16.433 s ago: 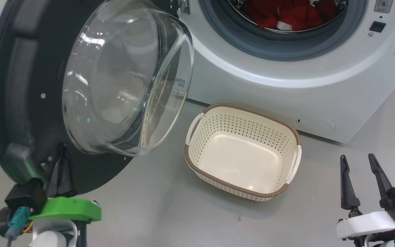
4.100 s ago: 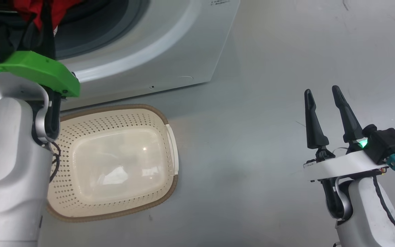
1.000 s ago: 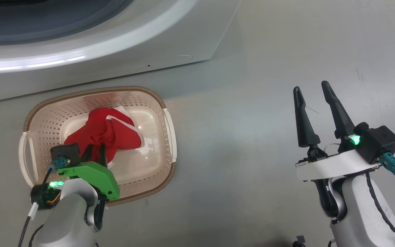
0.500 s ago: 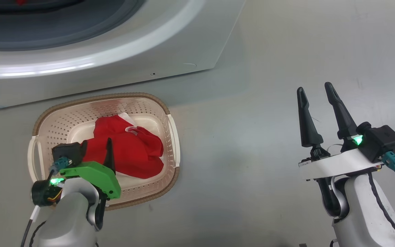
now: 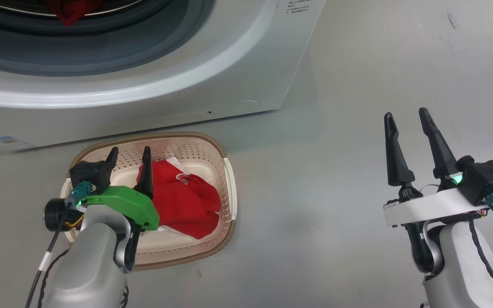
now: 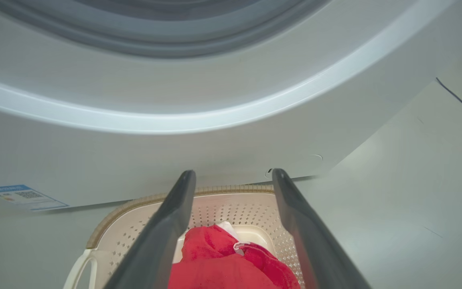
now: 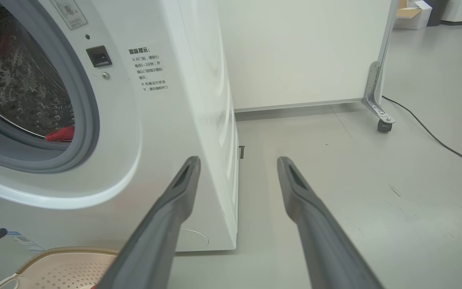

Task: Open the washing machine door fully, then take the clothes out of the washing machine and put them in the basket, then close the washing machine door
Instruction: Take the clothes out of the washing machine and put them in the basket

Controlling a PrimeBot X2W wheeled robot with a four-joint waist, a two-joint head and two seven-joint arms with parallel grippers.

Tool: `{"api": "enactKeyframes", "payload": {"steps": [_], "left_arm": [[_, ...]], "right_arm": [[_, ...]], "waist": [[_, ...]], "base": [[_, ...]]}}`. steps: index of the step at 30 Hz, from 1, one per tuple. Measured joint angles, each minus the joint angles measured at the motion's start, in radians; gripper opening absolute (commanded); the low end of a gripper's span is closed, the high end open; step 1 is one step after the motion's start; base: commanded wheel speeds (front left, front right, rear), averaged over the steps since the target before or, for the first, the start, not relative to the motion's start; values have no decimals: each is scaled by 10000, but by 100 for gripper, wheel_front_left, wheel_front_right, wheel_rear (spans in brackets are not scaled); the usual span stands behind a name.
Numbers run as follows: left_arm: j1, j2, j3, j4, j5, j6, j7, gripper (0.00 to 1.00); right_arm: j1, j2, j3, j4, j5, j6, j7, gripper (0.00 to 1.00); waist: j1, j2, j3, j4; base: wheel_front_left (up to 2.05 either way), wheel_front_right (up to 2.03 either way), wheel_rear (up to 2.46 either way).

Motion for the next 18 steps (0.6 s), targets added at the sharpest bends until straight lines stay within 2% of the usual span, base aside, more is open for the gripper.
{"api": "enactKeyframes", "payload": {"steps": [9, 18], "left_arm": [[93, -31, 470, -2176, 508, 67, -2, 100], [1198, -31, 594, -3361, 913, 165, -31, 100]], "right_arm": [[457, 0, -169, 138, -201, -2, 0, 100], [1056, 2, -167, 284, -353, -2, 0, 100]], "waist": [[0, 0, -742, 353], [0, 0, -1607, 645]], "base": [[0, 0, 0], [0, 0, 0]]}}
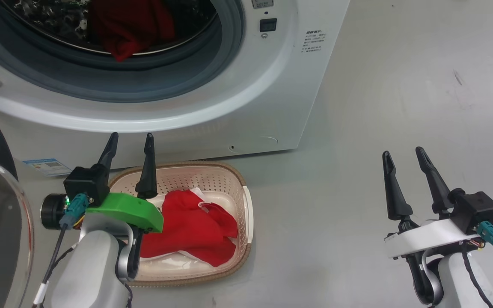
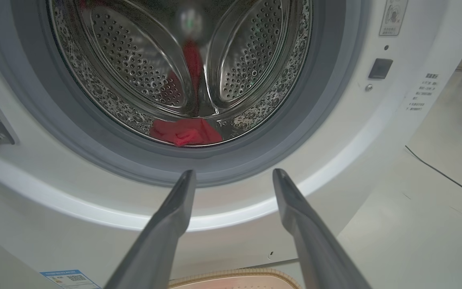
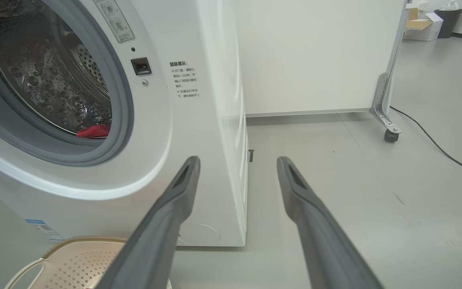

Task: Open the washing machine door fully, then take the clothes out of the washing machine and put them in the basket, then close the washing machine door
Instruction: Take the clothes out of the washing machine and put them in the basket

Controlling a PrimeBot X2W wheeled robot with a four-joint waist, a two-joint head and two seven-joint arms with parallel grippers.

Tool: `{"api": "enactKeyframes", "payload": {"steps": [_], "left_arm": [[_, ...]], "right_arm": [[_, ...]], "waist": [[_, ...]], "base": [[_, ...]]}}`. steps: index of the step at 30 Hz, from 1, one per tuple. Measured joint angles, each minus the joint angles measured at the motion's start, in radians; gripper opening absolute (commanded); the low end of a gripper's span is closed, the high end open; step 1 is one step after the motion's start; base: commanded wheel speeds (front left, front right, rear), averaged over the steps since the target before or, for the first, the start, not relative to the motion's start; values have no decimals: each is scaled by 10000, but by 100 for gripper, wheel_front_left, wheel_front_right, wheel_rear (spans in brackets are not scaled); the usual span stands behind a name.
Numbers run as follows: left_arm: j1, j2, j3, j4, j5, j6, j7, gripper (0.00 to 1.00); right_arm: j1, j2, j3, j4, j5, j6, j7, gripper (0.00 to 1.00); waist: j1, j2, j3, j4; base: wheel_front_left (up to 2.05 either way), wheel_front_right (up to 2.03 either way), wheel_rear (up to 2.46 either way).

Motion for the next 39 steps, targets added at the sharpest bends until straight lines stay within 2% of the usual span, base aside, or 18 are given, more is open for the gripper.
{"api": "enactKeyframes", "payload": {"steps": [5, 9, 21, 30, 39], "left_arm": [[687, 2, 35, -556, 155, 79, 0, 100], [1272, 4, 31, -913, 205, 161, 0, 100], [2819, 19, -178, -1666, 493, 221, 0, 100], [3575, 58, -213, -2109, 504, 261, 0, 100], [4028, 138, -190, -2357, 504, 303, 0, 100]], "right_arm": [[324, 4, 8, -2, -2, -2, 0, 100], [579, 8, -6, -12, -4, -157, 0, 100], [1434, 35, 19, -42, -13, -349, 0, 100], [1817, 40, 199, -86, -10, -447, 0, 100], [2007, 42, 441, -77, 4, -598, 0, 100]], "waist": [[0, 0, -510, 130], [0, 0, -901, 231], [0, 0, -1904, 544], [0, 0, -2406, 815], [-1, 0, -2675, 801]], "base": [[0, 0, 0], [0, 0, 0], [0, 0, 0], [0, 0, 0], [0, 0, 0]]}}
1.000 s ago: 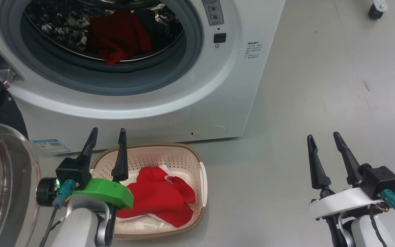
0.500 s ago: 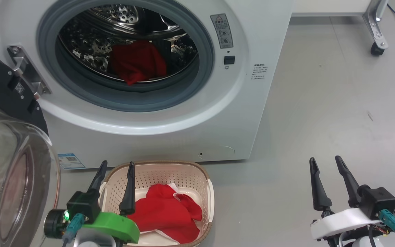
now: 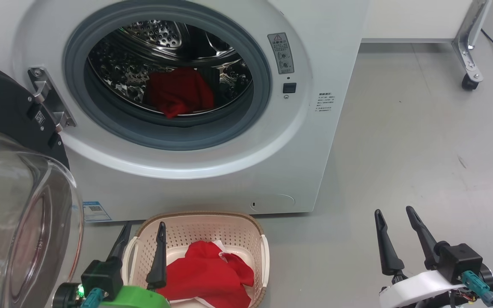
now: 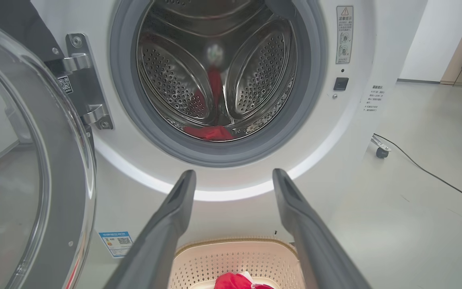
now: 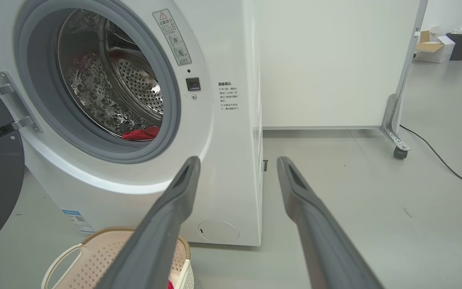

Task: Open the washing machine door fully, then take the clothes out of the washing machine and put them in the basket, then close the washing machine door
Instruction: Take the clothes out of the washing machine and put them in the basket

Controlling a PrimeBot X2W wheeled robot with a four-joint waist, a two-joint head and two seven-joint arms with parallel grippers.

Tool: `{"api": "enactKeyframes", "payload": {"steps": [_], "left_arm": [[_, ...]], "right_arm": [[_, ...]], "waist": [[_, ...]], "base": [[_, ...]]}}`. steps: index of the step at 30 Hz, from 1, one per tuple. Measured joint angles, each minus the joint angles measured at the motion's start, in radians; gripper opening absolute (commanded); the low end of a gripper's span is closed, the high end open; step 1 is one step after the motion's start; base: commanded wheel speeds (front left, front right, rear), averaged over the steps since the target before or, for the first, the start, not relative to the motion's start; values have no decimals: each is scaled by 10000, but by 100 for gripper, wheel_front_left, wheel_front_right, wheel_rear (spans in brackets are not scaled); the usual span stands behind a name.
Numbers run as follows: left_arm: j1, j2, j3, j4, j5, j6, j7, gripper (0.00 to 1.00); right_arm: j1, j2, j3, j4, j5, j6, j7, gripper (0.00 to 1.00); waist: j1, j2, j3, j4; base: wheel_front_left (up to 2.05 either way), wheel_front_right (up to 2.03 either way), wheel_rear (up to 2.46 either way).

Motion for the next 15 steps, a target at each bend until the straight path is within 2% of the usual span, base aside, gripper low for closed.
{"api": "enactKeyframes", "payload": {"steps": [15], "left_arm": [[401, 38, -46, -217, 0, 48, 58, 100]], "right_arm": [[201, 2, 163, 115, 79, -107, 4, 100]], "waist": [[0, 0, -410, -81]], "base": [[0, 0, 0]]}}
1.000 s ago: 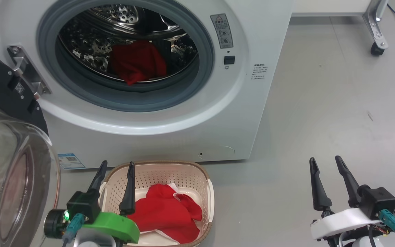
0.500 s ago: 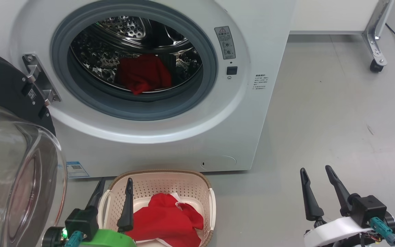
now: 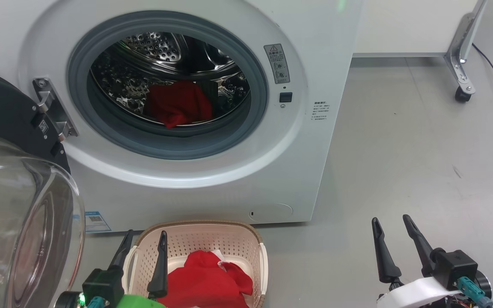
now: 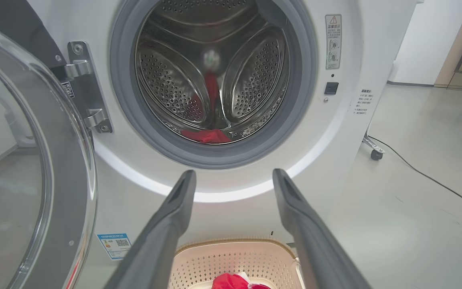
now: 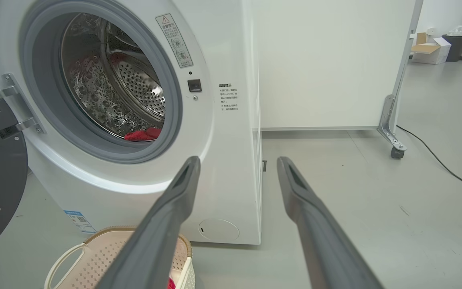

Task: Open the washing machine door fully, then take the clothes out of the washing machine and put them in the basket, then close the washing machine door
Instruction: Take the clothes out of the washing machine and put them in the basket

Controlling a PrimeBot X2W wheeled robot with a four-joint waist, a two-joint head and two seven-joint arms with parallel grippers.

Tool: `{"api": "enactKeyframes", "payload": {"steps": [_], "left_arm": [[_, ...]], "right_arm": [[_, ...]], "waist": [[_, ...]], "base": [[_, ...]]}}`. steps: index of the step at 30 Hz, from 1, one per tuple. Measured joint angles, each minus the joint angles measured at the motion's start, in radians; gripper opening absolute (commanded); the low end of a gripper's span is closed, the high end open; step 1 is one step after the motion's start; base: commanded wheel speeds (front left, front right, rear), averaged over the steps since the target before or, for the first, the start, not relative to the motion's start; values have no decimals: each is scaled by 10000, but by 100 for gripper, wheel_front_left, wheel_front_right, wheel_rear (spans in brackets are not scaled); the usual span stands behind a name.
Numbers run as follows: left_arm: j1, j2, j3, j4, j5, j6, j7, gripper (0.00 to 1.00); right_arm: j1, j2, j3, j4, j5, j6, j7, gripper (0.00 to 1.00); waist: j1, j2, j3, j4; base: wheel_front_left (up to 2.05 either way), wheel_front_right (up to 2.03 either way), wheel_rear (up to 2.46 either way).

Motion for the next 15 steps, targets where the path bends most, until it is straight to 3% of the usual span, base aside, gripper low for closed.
{"api": "enactKeyframes", "payload": {"steps": [15], "left_arm": [[69, 0, -88, -184, 0, 79, 270, 100]], "right_arm": [[3, 0, 198, 15, 19, -123, 2, 100]], "waist": [[0, 0, -76, -42]], "base": [[0, 0, 0]]}}
